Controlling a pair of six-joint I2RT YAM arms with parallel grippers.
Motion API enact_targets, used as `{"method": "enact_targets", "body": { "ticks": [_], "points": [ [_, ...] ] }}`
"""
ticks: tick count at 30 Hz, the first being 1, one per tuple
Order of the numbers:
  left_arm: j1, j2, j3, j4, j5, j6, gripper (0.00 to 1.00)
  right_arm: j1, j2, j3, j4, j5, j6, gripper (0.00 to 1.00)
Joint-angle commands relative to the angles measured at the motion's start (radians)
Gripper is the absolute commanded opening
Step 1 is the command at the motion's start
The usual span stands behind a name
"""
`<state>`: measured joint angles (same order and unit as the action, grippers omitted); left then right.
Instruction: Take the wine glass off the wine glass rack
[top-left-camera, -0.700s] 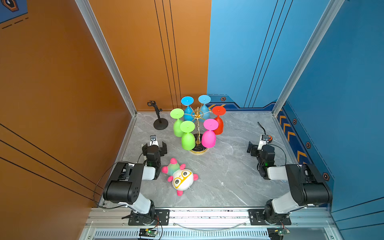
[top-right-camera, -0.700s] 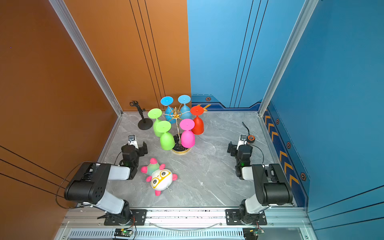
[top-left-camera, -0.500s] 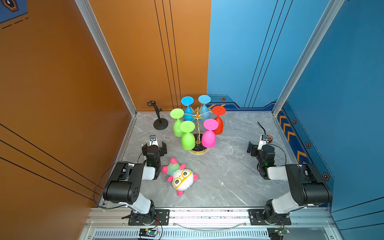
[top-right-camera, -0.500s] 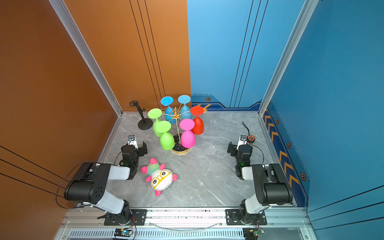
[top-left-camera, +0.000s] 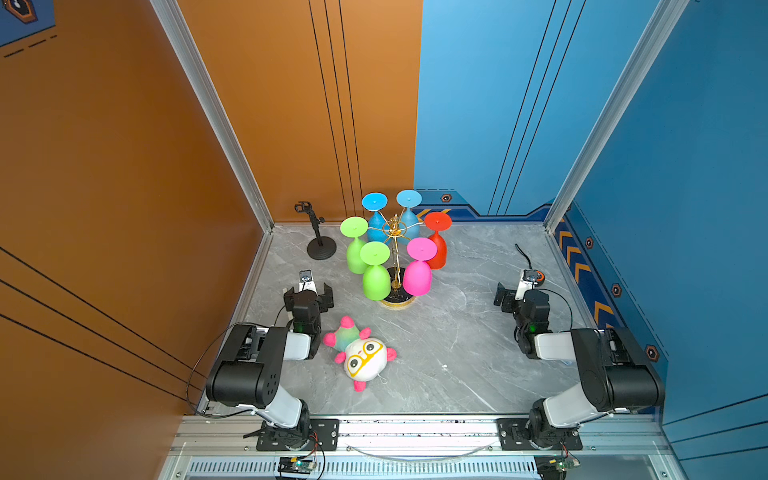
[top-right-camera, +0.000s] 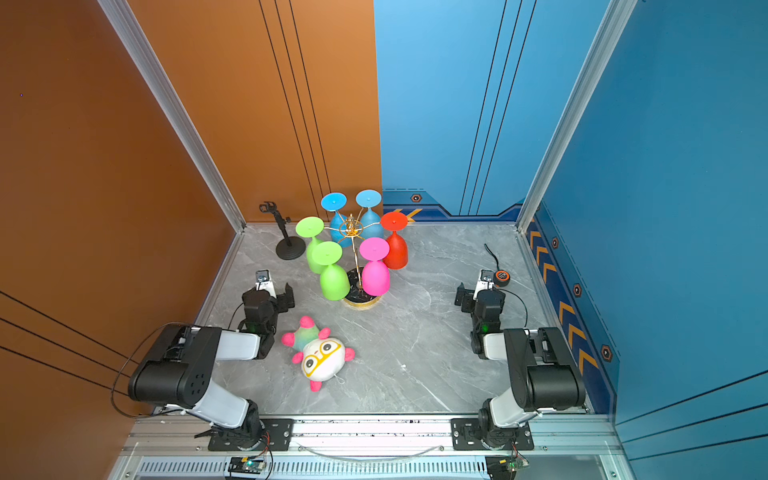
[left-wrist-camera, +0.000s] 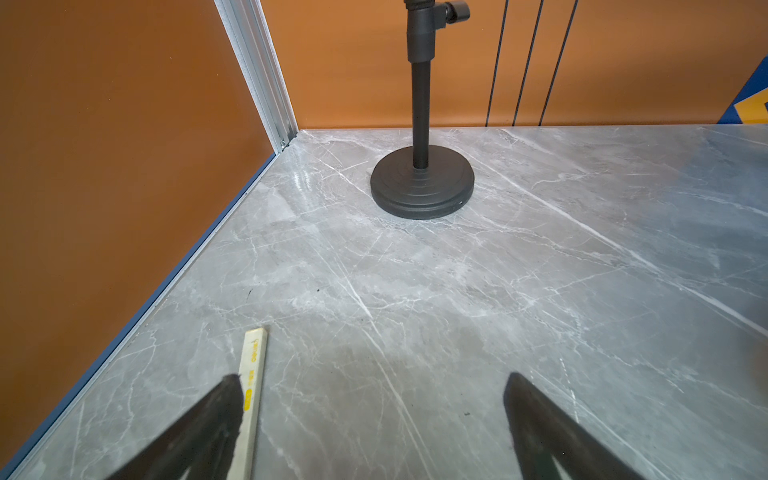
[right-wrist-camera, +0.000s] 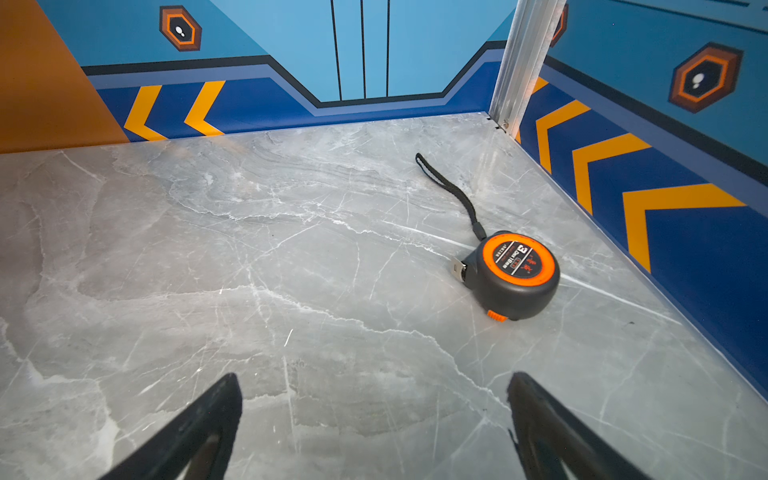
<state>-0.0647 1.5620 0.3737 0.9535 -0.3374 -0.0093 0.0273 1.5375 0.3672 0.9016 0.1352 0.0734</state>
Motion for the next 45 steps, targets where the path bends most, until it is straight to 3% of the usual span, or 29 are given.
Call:
{"method": "enact_targets", "body": {
  "ticks": [1, 5, 12, 22, 29, 35, 45],
  "points": [
    [0.005, 0.003, -0.013, 0.009, 0.008, -0.013, 0.98, 0.003, 0.009, 0.007, 0.003, -0.009, -0.016, 1.00],
    [0.005, -0.002, -0.016, 0.009, 0.006, -0.013, 0.98, 0.006, -0.005, 0.018, -0.024, 0.014, -0.011, 1.00],
    [-0.018, -0.115, -0.013, -0.076, -0.056, 0.004, 0.98, 0.014, -0.148, 0.122, -0.319, 0.053, -0.004, 1.00],
    [-0.065, -0.416, 0.130, -0.520, -0.127, 0.002, 0.98, 0.031, -0.323, 0.295, -0.739, 0.031, 0.140, 1.00],
    [-0.105, -0.511, 0.352, -0.985, -0.121, -0.122, 0.98, 0.060, -0.431, 0.487, -1.092, -0.084, 0.238, 0.94],
    [-0.116, -0.589, 0.496, -1.265, 0.040, -0.157, 0.98, 0.102, -0.471, 0.614, -1.267, -0.265, 0.304, 0.90],
    [-0.119, -0.758, 0.561, -1.472, 0.280, -0.158, 0.98, 0.239, -0.442, 0.769, -1.345, -0.502, 0.428, 0.78]
  ]
}}
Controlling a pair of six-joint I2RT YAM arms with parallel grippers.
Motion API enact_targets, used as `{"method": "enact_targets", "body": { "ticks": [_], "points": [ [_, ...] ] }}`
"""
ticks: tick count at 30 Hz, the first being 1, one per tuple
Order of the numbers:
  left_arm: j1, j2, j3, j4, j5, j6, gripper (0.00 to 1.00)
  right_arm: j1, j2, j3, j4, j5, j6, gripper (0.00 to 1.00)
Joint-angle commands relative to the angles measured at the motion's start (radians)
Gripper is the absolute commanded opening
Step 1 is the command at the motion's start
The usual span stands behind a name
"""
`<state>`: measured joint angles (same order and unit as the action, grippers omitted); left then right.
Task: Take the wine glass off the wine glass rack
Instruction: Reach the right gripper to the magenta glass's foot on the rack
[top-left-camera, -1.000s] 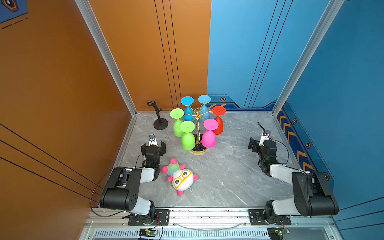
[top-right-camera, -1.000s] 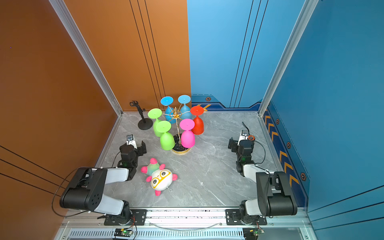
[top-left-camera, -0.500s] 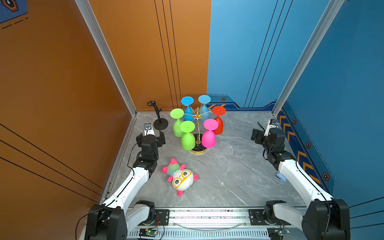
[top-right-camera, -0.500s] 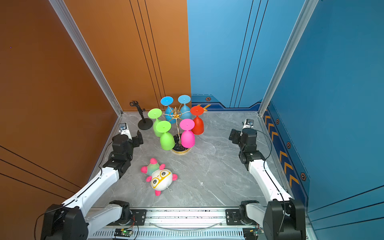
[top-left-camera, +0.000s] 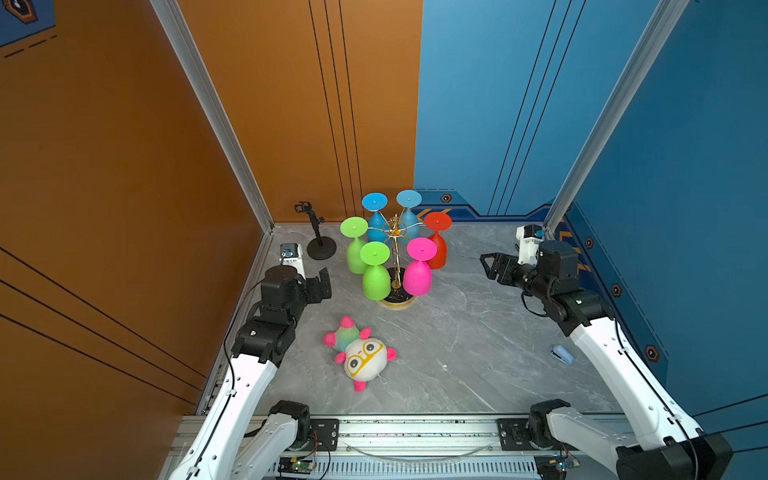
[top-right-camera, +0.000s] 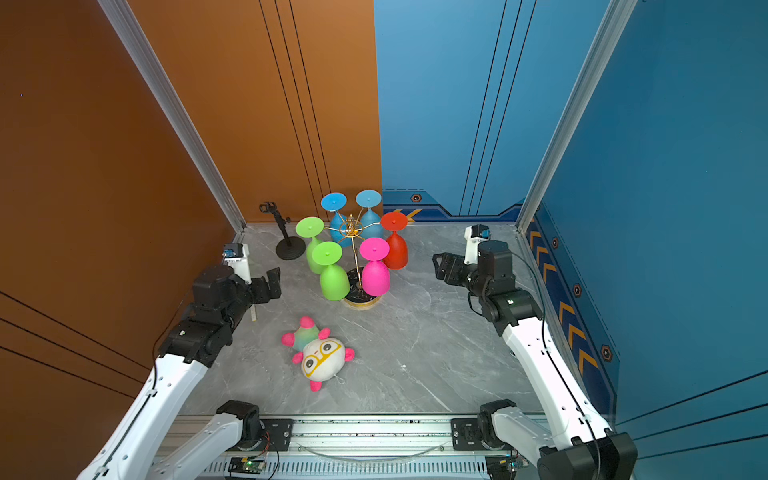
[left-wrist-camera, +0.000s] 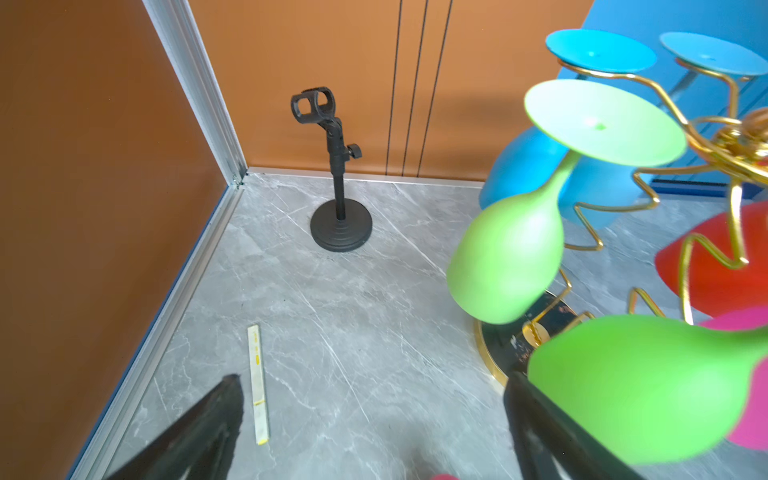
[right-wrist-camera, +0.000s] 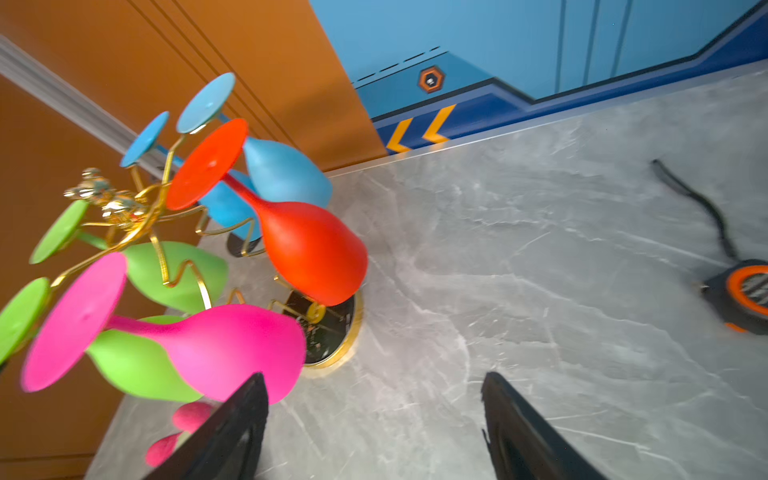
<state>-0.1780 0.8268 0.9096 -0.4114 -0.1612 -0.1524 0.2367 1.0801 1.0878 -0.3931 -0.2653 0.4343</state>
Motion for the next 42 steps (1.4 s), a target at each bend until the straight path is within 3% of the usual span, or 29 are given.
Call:
{"method": "enact_targets", "body": {
  "ticks": [1, 10, 30, 42],
  "points": [
    [-0.007, -0.033, 0.028, -0.117, 0.121, -0.018, 0.98, 0.045, 0.025, 0.064, -0.050, -0.115, 0.080, 0.76],
    [-0.009, -0.066, 0.052, -0.156, 0.205, -0.044, 0.98, 0.103, 0.113, 0.125, 0.076, -0.262, 0.238, 0.66],
    [-0.007, -0.106, 0.021, -0.156, 0.231, -0.025, 0.98, 0.187, 0.305, 0.203, 0.237, -0.296, 0.353, 0.55],
    [-0.007, -0.129, 0.006, -0.161, 0.227, -0.009, 0.98, 0.187, 0.375, 0.234, 0.284, -0.306, 0.387, 0.41]
  ]
}}
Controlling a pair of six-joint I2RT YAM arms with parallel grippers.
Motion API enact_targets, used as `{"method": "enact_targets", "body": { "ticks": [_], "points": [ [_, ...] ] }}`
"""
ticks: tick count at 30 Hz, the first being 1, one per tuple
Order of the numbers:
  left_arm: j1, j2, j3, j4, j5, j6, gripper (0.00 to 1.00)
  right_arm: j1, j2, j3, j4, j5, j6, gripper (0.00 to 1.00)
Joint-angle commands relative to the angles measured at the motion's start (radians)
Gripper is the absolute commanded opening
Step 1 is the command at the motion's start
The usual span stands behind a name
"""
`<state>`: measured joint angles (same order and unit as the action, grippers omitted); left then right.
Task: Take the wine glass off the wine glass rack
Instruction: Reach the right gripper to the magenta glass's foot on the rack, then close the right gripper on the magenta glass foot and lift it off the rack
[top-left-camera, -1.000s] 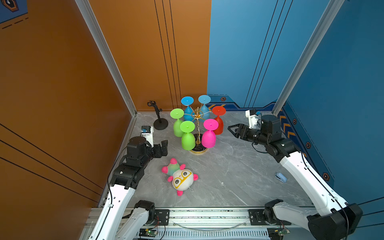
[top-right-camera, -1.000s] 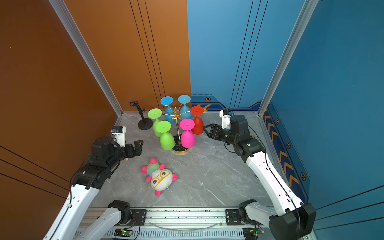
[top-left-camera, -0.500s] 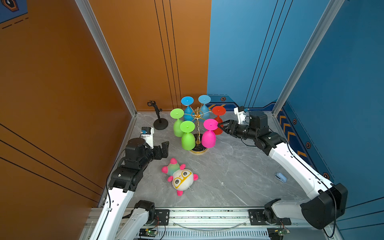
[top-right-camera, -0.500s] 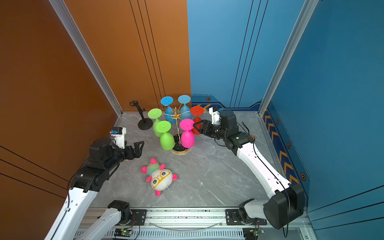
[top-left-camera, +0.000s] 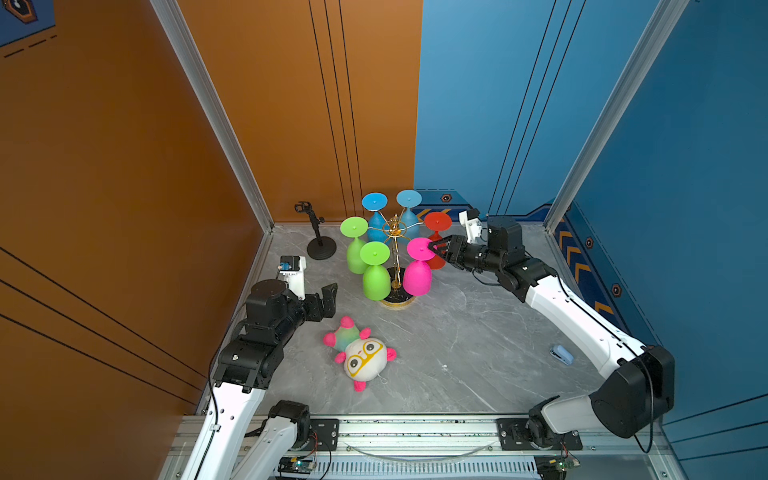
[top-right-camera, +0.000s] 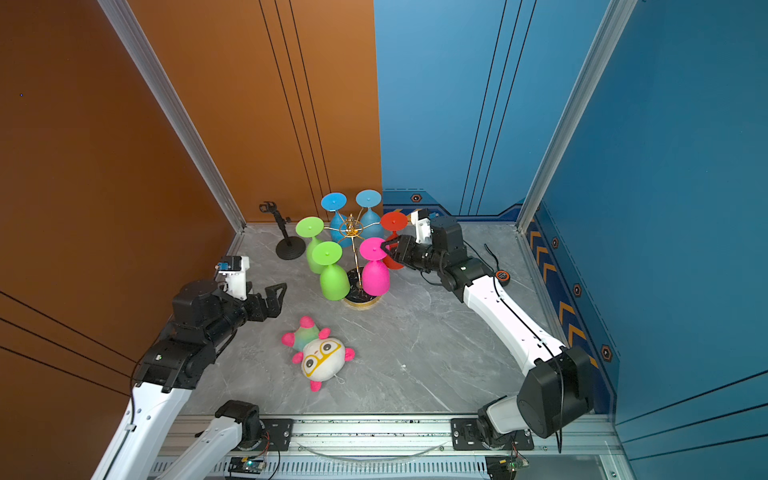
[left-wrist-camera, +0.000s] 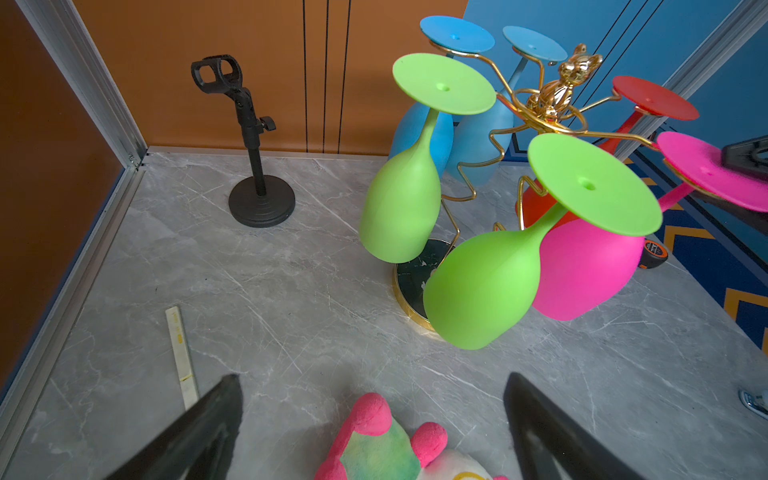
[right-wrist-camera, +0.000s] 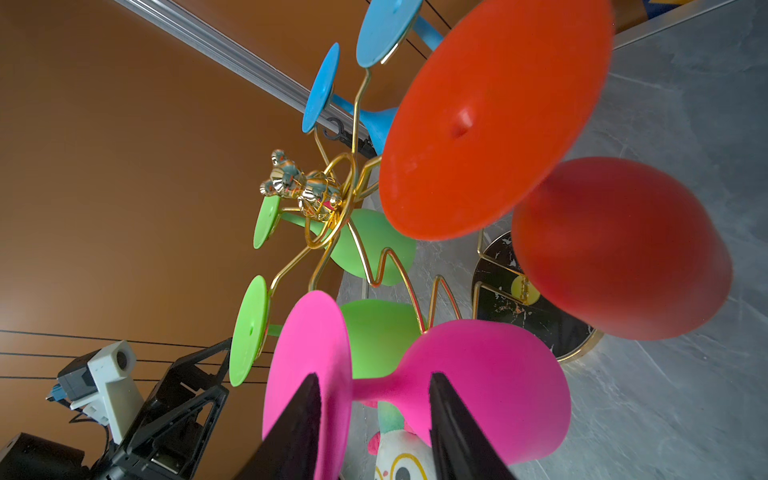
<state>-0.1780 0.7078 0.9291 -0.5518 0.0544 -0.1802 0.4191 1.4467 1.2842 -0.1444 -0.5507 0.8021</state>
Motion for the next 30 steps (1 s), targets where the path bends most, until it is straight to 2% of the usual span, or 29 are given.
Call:
{"method": "enact_targets", "body": {
  "ticks": [1, 15, 30],
  "points": [
    [-0.006, -0.010, -0.015, -0.020, 0.013, 0.020, 0.98, 0.004, 0.012, 0.041, 0.037, -0.021, 0.020, 0.40],
    [-0.004, -0.004, -0.016, -0.020, 0.007, 0.030, 0.98, 0.003, 0.026, 0.057, 0.066, -0.049, 0.065, 0.17],
    [-0.003, -0.008, -0.008, -0.020, 0.007, 0.029, 0.98, 0.007, 0.002, 0.029, 0.118, -0.066, 0.123, 0.04]
  ]
}}
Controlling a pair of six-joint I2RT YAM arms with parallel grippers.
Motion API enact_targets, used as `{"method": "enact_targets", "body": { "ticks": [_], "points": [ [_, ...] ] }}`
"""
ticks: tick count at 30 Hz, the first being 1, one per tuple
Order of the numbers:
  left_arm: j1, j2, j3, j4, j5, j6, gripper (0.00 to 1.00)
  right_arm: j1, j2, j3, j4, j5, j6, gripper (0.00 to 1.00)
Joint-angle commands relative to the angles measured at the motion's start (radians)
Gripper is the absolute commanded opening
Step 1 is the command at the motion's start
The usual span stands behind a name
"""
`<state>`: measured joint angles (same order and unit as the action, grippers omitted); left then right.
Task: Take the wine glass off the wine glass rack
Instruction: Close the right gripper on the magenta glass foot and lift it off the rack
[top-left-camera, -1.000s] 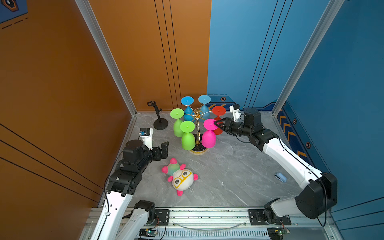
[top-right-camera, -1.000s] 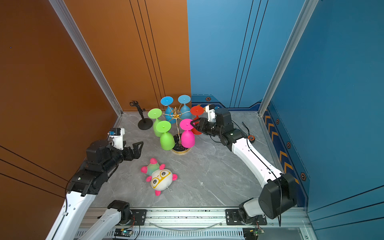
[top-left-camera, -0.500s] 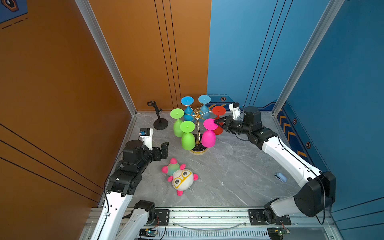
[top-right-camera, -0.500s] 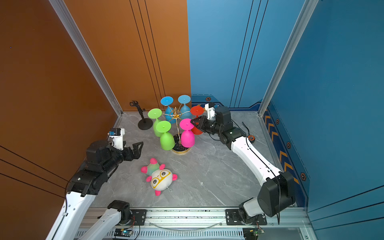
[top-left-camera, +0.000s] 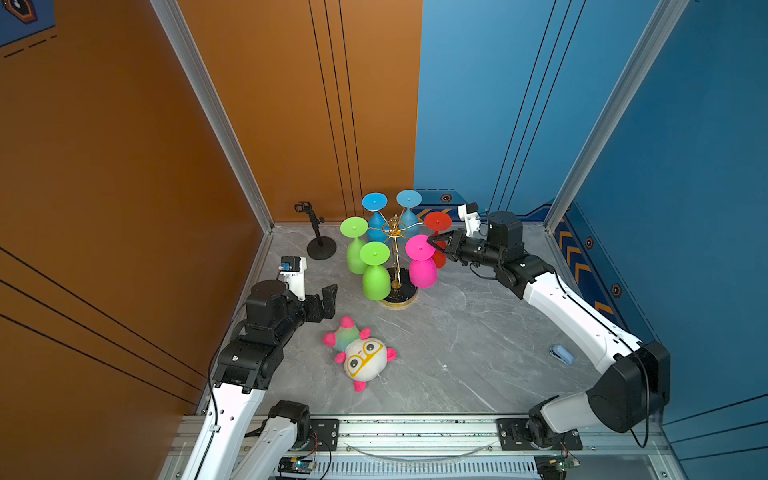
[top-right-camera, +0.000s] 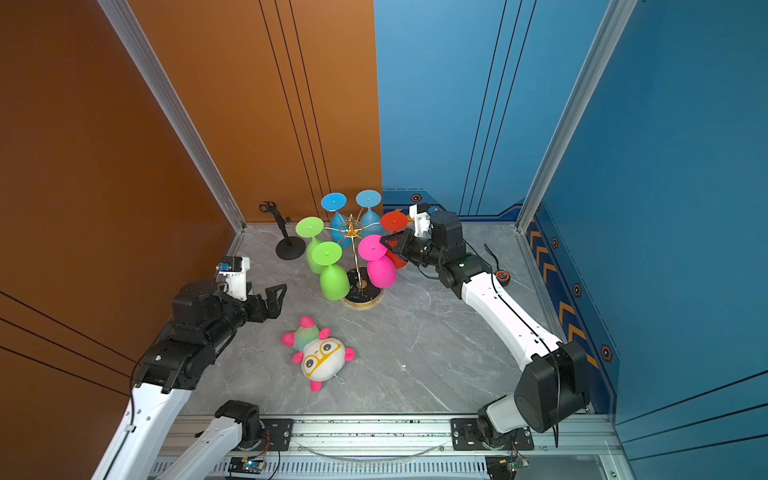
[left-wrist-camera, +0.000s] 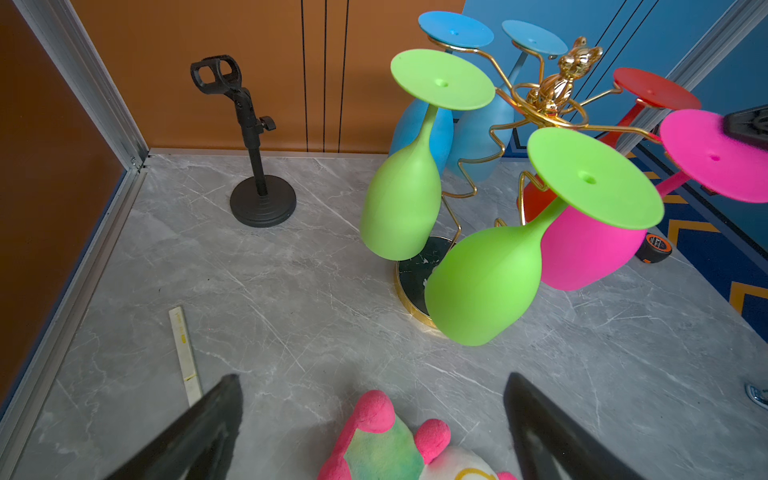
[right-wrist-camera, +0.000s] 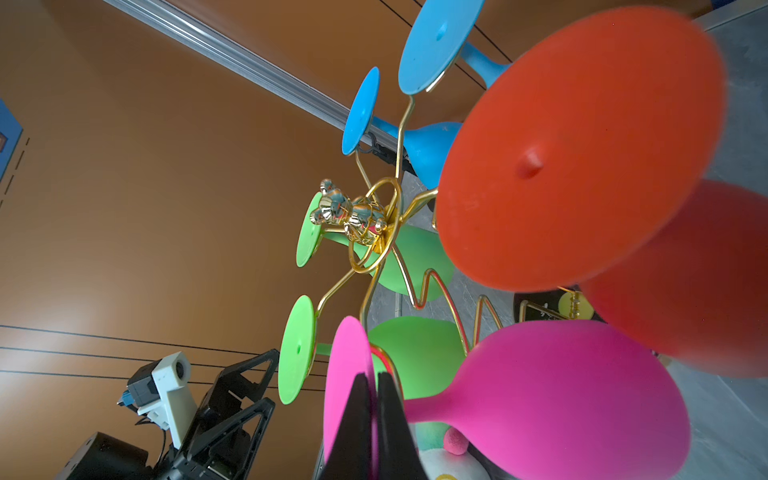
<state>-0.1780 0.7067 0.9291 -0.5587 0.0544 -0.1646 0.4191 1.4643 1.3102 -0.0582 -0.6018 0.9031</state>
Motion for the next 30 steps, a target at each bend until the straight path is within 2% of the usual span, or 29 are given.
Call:
{"method": "enact_targets", "body": {
  "ticks": [1, 4, 13, 30],
  "points": [
    [-0.003, -0.005, -0.008, -0.013, 0.007, 0.012, 0.98, 0.007, -0.019, 0.000, 0.037, -0.016, 0.029, 0.03],
    [-0.003, -0.003, -0.007, -0.013, 0.007, 0.013, 0.98, 0.009, -0.024, -0.007, 0.051, -0.018, 0.047, 0.00],
    [-0.003, -0.003, -0.007, -0.013, 0.007, 0.013, 0.98, 0.011, -0.026, -0.027, 0.144, -0.032, 0.134, 0.00],
    [-0.003, -0.004, -0.004, -0.013, 0.009, 0.014, 0.98, 0.023, 0.017, -0.017, 0.209, -0.028, 0.194, 0.00]
  ]
}}
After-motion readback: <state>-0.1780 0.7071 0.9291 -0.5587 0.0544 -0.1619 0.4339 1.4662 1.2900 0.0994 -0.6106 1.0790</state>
